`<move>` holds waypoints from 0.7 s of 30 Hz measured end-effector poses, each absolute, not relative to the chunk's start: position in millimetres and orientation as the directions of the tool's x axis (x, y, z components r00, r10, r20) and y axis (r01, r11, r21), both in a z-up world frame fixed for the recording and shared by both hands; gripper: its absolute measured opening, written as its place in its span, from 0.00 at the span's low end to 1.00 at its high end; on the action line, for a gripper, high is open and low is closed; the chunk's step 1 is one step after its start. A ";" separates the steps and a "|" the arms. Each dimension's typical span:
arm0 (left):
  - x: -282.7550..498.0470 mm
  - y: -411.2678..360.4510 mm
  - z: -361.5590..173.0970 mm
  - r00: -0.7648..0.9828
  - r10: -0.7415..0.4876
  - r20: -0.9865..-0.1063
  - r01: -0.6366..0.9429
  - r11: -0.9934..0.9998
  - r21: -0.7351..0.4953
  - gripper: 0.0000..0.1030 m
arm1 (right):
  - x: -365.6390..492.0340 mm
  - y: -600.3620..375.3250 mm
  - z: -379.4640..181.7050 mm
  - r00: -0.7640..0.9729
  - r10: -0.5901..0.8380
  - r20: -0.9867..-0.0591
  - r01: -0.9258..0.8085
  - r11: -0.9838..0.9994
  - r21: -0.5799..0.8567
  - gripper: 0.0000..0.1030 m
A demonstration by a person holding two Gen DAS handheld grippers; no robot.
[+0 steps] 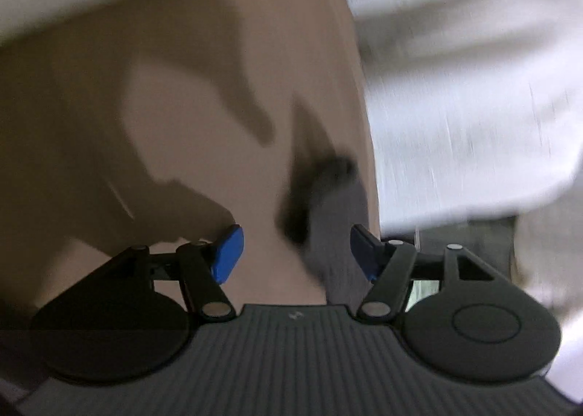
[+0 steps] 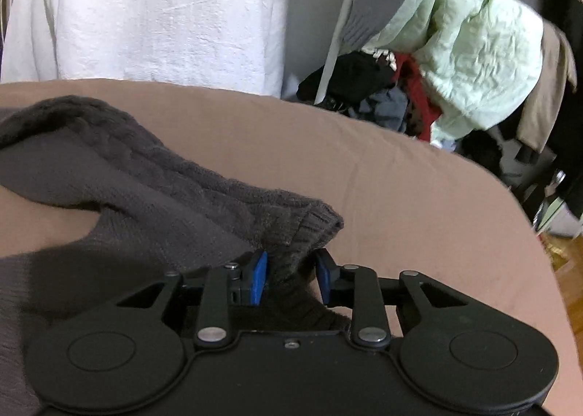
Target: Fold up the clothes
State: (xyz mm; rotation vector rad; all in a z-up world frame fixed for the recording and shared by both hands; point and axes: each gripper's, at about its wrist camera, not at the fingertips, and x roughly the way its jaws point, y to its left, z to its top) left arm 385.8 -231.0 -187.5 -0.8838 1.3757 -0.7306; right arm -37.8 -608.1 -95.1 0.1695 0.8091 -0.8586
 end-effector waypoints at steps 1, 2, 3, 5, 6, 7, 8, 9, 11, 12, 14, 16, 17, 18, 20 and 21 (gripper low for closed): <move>382.0 -240.1 -182.7 0.035 -0.850 -0.526 0.016 0.526 -0.850 0.62 | -38.2 -610.6 -92.3 0.380 -0.608 -0.697 0.738 0.654 -0.167 0.44; 375.9 -251.3 -174.0 0.023 -0.818 -0.574 0.125 0.572 -0.810 0.62 | -38.9 -611.8 -90.9 0.378 -0.611 -0.695 0.747 0.645 -0.161 0.47; 367.4 -262.8 -162.7 0.060 -0.776 -0.628 0.250 0.621 -0.743 0.62 | -40.7 -613.1 -90.3 0.386 -0.608 -0.694 0.754 0.641 -0.143 0.49; 346.5 -285.7 -140.5 0.196 -0.689 -0.698 0.485 0.687 -0.541 0.66 | -45.6 -616.9 -88.8 0.411 -0.590 -0.695 0.763 0.639 -0.091 0.51; 333.7 -297.9 -130.5 0.285 -0.645 -0.709 0.587 0.702 -0.403 0.70 | -48.8 -618.8 -88.2 0.427 -0.575 -0.698 0.769 0.637 -0.055 0.53; 320.8 -309.8 -122.9 0.354 -0.614 -0.706 0.667 0.694 -0.269 0.72 | -53.2 -619.7 -88.3 0.442 -0.560 -0.701 0.776 0.630 -0.013 0.54; 306.6 -321.6 -119.5 0.394 -0.598 -0.698 0.735 0.661 -0.152 0.74 | -57.4 -620.4 -89.2 0.455 -0.547 -0.703 0.782 0.623 0.022 0.54; 294.6 -332.8 -119.9 0.424 -0.581 -0.695 0.774 0.631 -0.055 0.74 | -61.1 -621.4 -90.5 0.467 -0.534 -0.705 0.786 0.615 0.054 0.54; 273.4 -354.4 -123.4 0.486 -0.543 -0.685 0.811 0.572 0.123 0.75 | -67.0 -623.4 -94.6 0.479 -0.511 -0.714 0.790 0.605 0.096 0.54; 267.0 -363.5 -127.3 0.545 -0.515 -0.661 0.803 0.548 0.235 0.75 | -68.0 -623.3 -96.3 0.479 -0.508 -0.716 0.790 0.605 0.099 0.54; 259.0 -377.0 -137.2 0.667 -0.469 -0.579 0.741 0.497 0.452 0.73 | -67.7 -621.5 -99.0 0.472 -0.514 -0.716 0.788 0.611 0.081 0.54; 254.6 -380.1 -138.9 0.684 -0.485 -0.545 0.729 0.429 0.533 0.30 | -64.2 -619.3 -101.2 0.471 -0.520 -0.713 0.775 0.629 0.054 0.54; 257.3 -380.9 -135.7 0.664 -0.488 -0.567 0.748 0.416 0.517 0.06 | -62.1 -619.5 -101.7 0.473 -0.517 -0.713 0.767 0.641 0.044 0.54; 261.4 -381.0 -130.6 0.641 -0.484 -0.595 0.767 0.416 0.488 0.06 | -60.0 -620.2 -102.2 0.477 -0.509 -0.717 0.757 0.652 0.041 0.55; 272.8 -371.4 -99.4 0.591 -0.520 -0.617 0.802 0.458 0.383 0.05 | -57.1 -621.2 -103.8 0.479 -0.486 -0.731 0.746 0.664 0.047 0.54; 278.9 -365.6 -81.8 0.566 -0.543 -0.621 0.816 0.480 0.324 0.05 | -56.2 -621.7 -103.7 0.482 -0.475 -0.736 0.743 0.667 0.056 0.54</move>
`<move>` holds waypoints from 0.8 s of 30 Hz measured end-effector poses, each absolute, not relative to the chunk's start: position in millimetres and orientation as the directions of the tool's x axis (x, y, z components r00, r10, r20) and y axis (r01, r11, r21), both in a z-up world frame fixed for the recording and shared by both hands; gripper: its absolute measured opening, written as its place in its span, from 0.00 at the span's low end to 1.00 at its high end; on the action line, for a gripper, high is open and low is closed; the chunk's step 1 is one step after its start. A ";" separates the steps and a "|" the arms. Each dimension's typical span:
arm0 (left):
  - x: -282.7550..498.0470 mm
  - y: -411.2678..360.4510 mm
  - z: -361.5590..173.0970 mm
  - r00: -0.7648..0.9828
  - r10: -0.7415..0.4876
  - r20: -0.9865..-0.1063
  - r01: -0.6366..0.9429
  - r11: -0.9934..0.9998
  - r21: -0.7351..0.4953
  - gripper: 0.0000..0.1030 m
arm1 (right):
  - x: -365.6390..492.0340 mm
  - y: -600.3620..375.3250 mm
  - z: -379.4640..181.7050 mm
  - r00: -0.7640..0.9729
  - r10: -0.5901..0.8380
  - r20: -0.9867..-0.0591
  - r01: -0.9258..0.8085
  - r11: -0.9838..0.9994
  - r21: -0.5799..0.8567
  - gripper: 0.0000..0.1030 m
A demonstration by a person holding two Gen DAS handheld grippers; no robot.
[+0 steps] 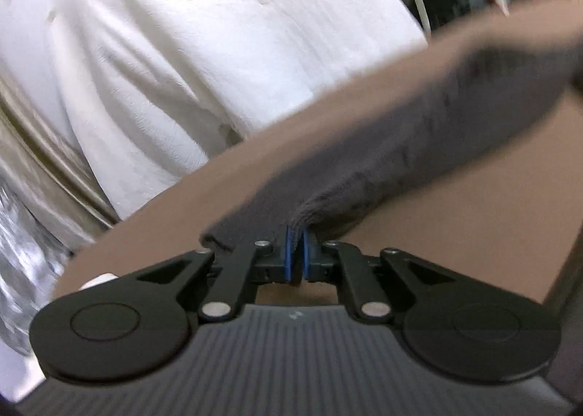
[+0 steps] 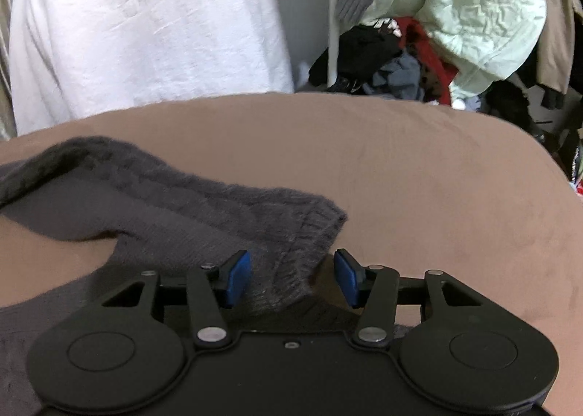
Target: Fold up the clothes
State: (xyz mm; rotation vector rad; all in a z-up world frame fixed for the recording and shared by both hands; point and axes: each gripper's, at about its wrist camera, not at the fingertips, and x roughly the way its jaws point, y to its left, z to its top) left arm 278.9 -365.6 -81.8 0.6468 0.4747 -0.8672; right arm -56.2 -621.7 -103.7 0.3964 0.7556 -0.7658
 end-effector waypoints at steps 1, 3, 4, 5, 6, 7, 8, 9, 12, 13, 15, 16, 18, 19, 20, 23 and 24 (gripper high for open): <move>287.4 -358.3 -61.8 0.524 -0.571 -0.631 0.834 0.496 0.243 0.05 | -55.6 -622.2 -103.0 0.490 -0.463 -0.739 0.736 0.673 0.067 0.54; 310.8 -341.0 -23.5 0.416 -0.641 -0.646 0.858 0.511 0.045 0.05 | -53.7 -624.4 -100.3 0.503 -0.449 -0.738 0.721 0.690 0.072 0.54; 319.8 -335.3 -8.5 0.373 -0.674 -0.638 0.858 0.512 -0.039 0.05 | -52.3 -626.5 -99.7 0.507 -0.446 -0.737 0.718 0.692 0.075 0.54; 327.3 -331.3 4.7 0.337 -0.706 -0.623 0.854 0.508 -0.113 0.05 | -50.6 -629.3 -99.6 0.509 -0.446 -0.736 0.718 0.691 0.078 0.54; 334.8 -327.3 17.8 0.303 -0.737 -0.604 0.845 0.501 -0.187 0.05 | -49.3 -632.8 -100.2 0.514 -0.442 -0.735 0.721 0.687 0.091 0.55; 343.4 -324.9 26.9 0.272 -0.764 -0.584 0.835 0.490 -0.251 0.05 | -48.5 -636.8 -101.7 0.521 -0.436 -0.733 0.727 0.678 0.113 0.55; 347.2 -323.2 32.7 0.256 -0.782 -0.569 0.830 0.479 -0.285 0.04 | -48.3 -641.7 -104.2 0.531 -0.432 -0.729 0.735 0.664 0.142 0.55; 348.4 -321.5 38.0 0.245 -0.795 -0.555 0.829 0.468 -0.305 0.04 | -48.6 -647.0 -107.4 0.542 -0.426 -0.725 0.743 0.647 0.175 0.56; 346.9 -332.8 45.3 0.267 -0.798 -0.541 0.836 0.471 -0.282 0.04 | -51.6 -660.6 -117.4 0.593 -0.390 -0.704 0.746 0.596 0.297 0.59; 344.6 -336.1 43.9 0.282 -0.789 -0.545 0.839 0.478 -0.259 0.04 | -53.5 -663.0 -119.0 0.617 -0.376 -0.692 0.738 0.583 0.341 0.52; 340.2 -331.2 40.0 0.281 -0.783 -0.555 0.839 0.481 -0.255 0.03 | -57.2 -663.4 -116.4 0.656 -0.348 -0.670 0.710 0.585 0.391 0.12; 338.1 -328.1 38.2 0.278 -0.781 -0.560 0.838 0.482 -0.256 0.03 | -59.7 -661.3 -113.0 0.669 -0.342 -0.660 0.698 0.594 0.399 0.07; 338.9 -320.7 33.6 0.271 -0.784 -0.558 0.829 0.485 -0.278 0.03 | -69.1 -652.1 -99.9 0.686 -0.392 -0.613 0.692 0.611 0.385 0.07; 339.8 -316.9 31.2 0.267 -0.787 -0.557 0.824 0.486 -0.291 0.03 | -75.1 -646.5 -90.3 0.685 -0.439 -0.581 0.701 0.614 0.363 0.07; 342.2 -310.7 30.1 0.259 -0.797 -0.545 0.812 0.485 -0.324 0.03 | -81.5 -641.2 -80.0 0.683 -0.486 -0.545 0.711 0.614 0.343 0.07; 366.8 -297.4 28.7 0.258 -0.829 -0.496 0.720 0.507 -0.473 0.00 | -93.2 -628.9 -54.2 0.674 -0.583 -0.454 0.729 0.625 0.279 0.06; 378.4 -299.2 24.4 0.291 -0.818 -0.496 0.666 0.545 -0.509 0.00 | -90.0 -629.4 -51.6 0.658 -0.594 -0.463 0.740 0.624 0.251 0.06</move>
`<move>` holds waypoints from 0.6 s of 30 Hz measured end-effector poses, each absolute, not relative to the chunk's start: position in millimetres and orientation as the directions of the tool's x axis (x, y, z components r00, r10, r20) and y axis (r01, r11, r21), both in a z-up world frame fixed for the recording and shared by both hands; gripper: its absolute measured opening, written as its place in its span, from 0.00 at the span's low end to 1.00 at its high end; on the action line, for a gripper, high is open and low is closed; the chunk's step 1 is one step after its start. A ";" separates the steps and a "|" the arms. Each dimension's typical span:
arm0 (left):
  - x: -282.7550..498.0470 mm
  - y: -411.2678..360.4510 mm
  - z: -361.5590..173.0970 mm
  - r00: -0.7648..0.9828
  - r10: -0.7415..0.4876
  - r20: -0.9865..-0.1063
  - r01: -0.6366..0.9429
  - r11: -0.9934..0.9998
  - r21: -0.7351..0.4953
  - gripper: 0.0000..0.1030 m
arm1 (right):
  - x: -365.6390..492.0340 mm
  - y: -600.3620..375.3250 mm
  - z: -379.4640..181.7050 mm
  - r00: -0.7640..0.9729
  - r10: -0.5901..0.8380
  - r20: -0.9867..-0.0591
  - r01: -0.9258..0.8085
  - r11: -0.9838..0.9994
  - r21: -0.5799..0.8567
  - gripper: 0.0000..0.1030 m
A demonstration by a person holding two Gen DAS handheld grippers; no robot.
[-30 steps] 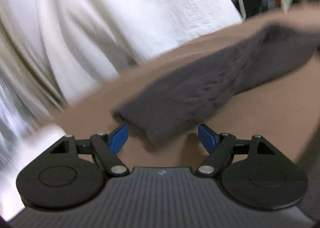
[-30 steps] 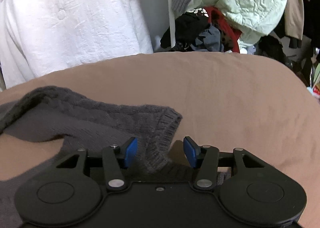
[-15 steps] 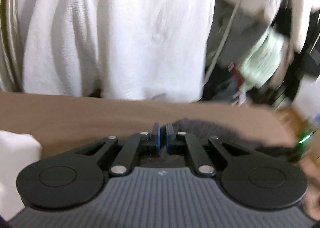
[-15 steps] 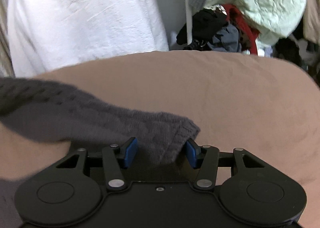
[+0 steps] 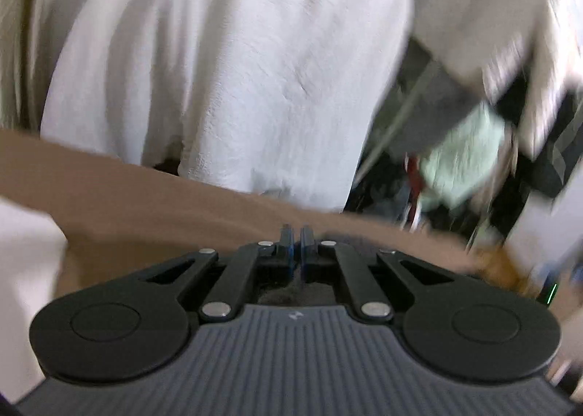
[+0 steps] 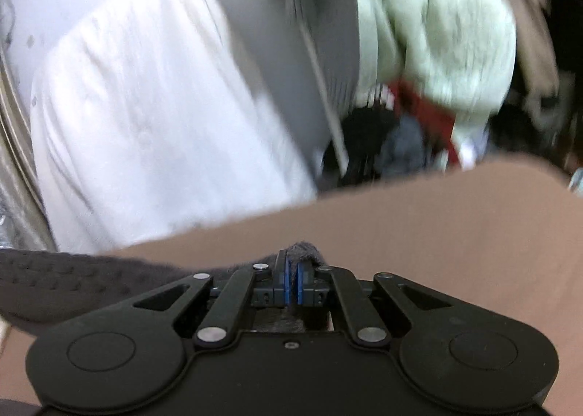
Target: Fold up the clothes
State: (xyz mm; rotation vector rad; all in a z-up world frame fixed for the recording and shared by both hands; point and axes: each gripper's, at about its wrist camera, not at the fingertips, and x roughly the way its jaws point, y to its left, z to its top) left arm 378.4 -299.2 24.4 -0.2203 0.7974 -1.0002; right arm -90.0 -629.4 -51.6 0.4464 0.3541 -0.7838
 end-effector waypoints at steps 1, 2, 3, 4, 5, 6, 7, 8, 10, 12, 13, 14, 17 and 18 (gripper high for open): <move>390.0 -301.1 20.1 0.323 -0.805 -0.497 0.608 0.579 -0.543 0.00 | -83.9 -632.7 -52.7 0.638 -0.591 -0.494 0.751 0.619 0.229 0.06; 399.9 -307.8 11.5 0.388 -0.756 -0.526 0.572 0.646 -0.506 0.03 | -77.8 -636.0 -53.8 0.616 -0.588 -0.524 0.761 0.615 0.205 0.07; 408.9 -316.9 0.6 0.468 -0.682 -0.561 0.540 0.724 -0.430 0.04 | -70.1 -641.3 -58.5 0.587 -0.574 -0.571 0.772 0.609 0.181 0.07; 418.0 -326.1 -10.2 0.544 -0.600 -0.587 0.498 0.793 -0.350 0.04 | -62.3 -643.9 -66.7 0.544 -0.564 -0.621 0.786 0.601 0.143 0.08; 420.9 -331.2 -21.9 0.572 -0.538 -0.620 0.480 0.832 -0.279 0.05 | -55.2 -643.6 -75.4 0.495 -0.562 -0.663 0.801 0.591 0.097 0.09; 420.7 -334.2 -34.1 0.578 -0.485 -0.656 0.476 0.854 -0.212 0.05 | -51.8 -640.0 -81.7 0.466 -0.563 -0.683 0.805 0.590 0.063 0.12; 415.6 -330.5 -45.4 0.547 -0.507 -0.666 0.504 0.835 -0.222 0.06 | -52.7 -632.6 -84.8 0.460 -0.570 -0.681 0.800 0.598 0.040 0.19; 408.0 -323.4 -56.3 0.493 -0.565 -0.662 0.545 0.794 -0.271 0.16 | -55.4 -624.7 -85.3 0.462 -0.582 -0.669 0.794 0.608 0.018 0.27; 393.6 -310.8 -76.7 0.390 -0.647 -0.655 0.608 0.715 -0.345 0.41 | -61.9 -610.4 -84.6 0.456 -0.616 -0.643 0.785 0.619 -0.036 0.56; 380.8 -302.9 -89.9 0.370 -0.668 -0.646 0.656 0.680 -0.328 0.46 | -68.8 -603.9 -82.6 0.461 -0.627 -0.628 0.773 0.632 -0.063 0.56; 375.8 -300.9 -93.9 0.381 -0.672 -0.635 0.682 0.668 -0.297 0.46 | -70.8 -604.6 -81.0 0.465 -0.619 -0.633 0.769 0.637 -0.057 0.56; 370.8 -298.9 -97.8 0.393 -0.676 -0.623 0.707 0.655 -0.266 0.52 | -71.6 -607.1 -79.1 0.466 -0.612 -0.639 0.769 0.637 -0.050 0.56; 361.2 -295.7 -111.7 0.376 -0.695 -0.613 0.768 0.604 -0.212 0.74 | -73.0 -617.1 -73.1 0.461 -0.602 -0.652 0.778 0.627 -0.029 0.56; 360.4 -296.1 -116.5 0.346 -0.700 -0.625 0.784 0.581 -0.217 0.74 | -74.1 -618.1 -71.9 0.464 -0.599 -0.653 0.782 0.623 -0.016 0.56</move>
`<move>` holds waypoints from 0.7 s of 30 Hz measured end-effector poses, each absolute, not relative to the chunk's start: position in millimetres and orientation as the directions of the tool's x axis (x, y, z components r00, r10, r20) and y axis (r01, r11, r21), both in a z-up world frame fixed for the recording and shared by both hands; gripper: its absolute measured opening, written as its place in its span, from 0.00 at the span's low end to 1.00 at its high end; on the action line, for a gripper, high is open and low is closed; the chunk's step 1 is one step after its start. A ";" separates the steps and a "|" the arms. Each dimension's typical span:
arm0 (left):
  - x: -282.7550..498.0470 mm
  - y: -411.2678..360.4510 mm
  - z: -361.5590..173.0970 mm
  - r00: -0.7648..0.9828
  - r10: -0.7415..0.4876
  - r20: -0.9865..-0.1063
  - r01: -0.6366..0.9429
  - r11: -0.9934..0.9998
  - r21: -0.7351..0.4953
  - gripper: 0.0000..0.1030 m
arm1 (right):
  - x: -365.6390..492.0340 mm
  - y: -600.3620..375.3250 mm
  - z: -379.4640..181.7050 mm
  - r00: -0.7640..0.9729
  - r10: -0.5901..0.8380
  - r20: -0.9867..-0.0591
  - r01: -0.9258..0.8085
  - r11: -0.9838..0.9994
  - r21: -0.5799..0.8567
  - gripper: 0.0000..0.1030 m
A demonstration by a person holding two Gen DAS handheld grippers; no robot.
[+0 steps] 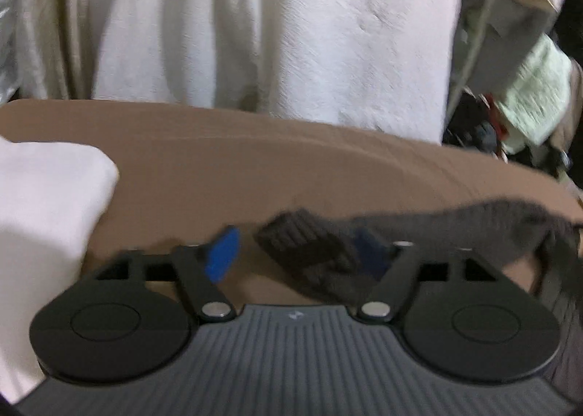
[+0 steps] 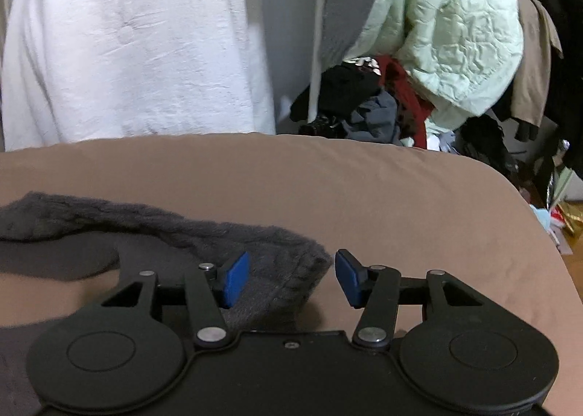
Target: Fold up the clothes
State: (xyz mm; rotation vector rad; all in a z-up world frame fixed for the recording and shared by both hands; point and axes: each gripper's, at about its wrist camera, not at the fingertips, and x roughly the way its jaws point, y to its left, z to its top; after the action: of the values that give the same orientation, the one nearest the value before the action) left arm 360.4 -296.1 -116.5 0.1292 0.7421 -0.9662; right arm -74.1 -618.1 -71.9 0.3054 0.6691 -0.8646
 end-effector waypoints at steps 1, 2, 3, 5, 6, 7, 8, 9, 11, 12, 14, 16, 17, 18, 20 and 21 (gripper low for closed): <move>361.5 -297.8 -121.1 0.307 -0.701 -0.644 0.797 0.560 -0.228 0.74 | -75.2 -618.2 -72.1 0.466 -0.597 -0.653 0.786 0.619 -0.005 0.56; 363.2 -300.8 -126.6 0.269 -0.695 -0.667 0.805 0.543 -0.241 0.75 | -76.0 -618.3 -72.8 0.467 -0.596 -0.653 0.789 0.614 0.003 0.56; 364.0 -303.7 -133.9 0.236 -0.686 -0.688 0.806 0.533 -0.256 0.77 | -77.3 -618.2 -74.2 0.467 -0.592 -0.657 0.791 0.611 0.012 0.57; 365.0 -311.4 -149.7 0.217 -0.665 -0.715 0.780 0.559 -0.282 0.82 | -79.3 -620.5 -81.0 0.468 -0.574 -0.671 0.794 0.607 0.034 0.57; 365.9 -315.1 -154.2 0.229 -0.663 -0.712 0.765 0.576 -0.290 0.85 | -80.5 -622.0 -85.4 0.471 -0.561 -0.681 0.795 0.604 0.052 0.58; 367.1 -318.5 -156.9 0.250 -0.667 -0.702 0.749 0.593 -0.296 0.85 | -82.2 -623.6 -90.5 0.476 -0.542 -0.692 0.796 0.601 0.077 0.58; 369.3 -323.1 -157.5 0.272 -0.671 -0.690 0.733 0.609 -0.303 0.77 | -83.7 -626.4 -97.2 0.485 -0.515 -0.707 0.796 0.595 0.113 0.58; 372.8 -328.4 -155.5 0.281 -0.677 -0.680 0.727 0.613 -0.310 0.32 | -84.7 -628.6 -104.1 0.494 -0.487 -0.720 0.796 0.586 0.150 0.58; 381.1 -329.8 -133.6 0.306 -0.729 -0.613 0.729 0.593 -0.342 0.12 | -85.3 -630.7 -116.2 0.500 -0.449 -0.740 0.802 0.562 0.201 0.58; 385.3 -329.6 -121.0 0.321 -0.756 -0.571 0.731 0.581 -0.358 0.12 | -86.3 -628.3 -118.4 0.500 -0.450 -0.740 0.805 0.556 0.205 0.58; 387.0 -325.0 -85.9 0.401 -0.770 -0.496 0.736 0.593 -0.326 0.11 | -88.1 -621.7 -115.3 0.502 -0.452 -0.737 0.798 0.570 0.193 0.58; 388.1 -324.5 -62.7 0.479 -0.739 -0.474 0.718 0.640 -0.273 0.13 | -88.9 -615.4 -110.3 0.499 -0.456 -0.737 0.788 0.593 0.166 0.59; 389.4 -326.6 -56.2 0.517 -0.703 -0.488 0.697 0.677 -0.236 0.20 | -89.2 -614.1 -108.8 0.494 -0.462 -0.737 0.787 0.598 0.153 0.59; 389.3 -327.9 -56.2 0.540 -0.663 -0.518 0.675 0.709 -0.204 0.35 | -89.3 -614.2 -108.0 0.488 -0.469 -0.736 0.789 0.598 0.142 0.59; 387.7 -329.7 -62.7 0.565 -0.575 -0.592 0.630 0.764 -0.141 0.50 | -90.3 -615.8 -108.4 0.479 -0.473 -0.740 0.796 0.589 0.140 0.59; 382.5 -323.3 -68.0 0.549 -0.572 -0.609 0.627 0.764 -0.151 0.50 | -90.3 -616.1 -109.2 0.472 -0.475 -0.742 0.804 0.577 0.142 0.59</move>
State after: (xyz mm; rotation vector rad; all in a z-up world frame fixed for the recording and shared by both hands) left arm 382.5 -323.3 -68.0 0.0877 0.6885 -0.7107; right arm -90.3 -616.1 -109.2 0.5215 0.7133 -0.8277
